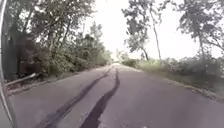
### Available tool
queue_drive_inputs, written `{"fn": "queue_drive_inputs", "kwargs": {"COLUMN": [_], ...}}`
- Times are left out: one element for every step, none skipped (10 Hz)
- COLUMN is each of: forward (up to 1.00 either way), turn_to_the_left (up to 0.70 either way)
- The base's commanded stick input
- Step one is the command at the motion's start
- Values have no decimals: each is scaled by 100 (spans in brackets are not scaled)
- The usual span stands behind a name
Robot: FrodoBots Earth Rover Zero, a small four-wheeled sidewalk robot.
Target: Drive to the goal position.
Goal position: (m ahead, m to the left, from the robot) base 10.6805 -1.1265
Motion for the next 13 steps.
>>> {"fn": "queue_drive_inputs", "kwargs": {"forward": [70,70,70,70,70,70,70,70,70,70,70,70,70], "turn_to_the_left": [0,0,0,0,-2,-24,-23,-2,0,0,0,0,0]}}
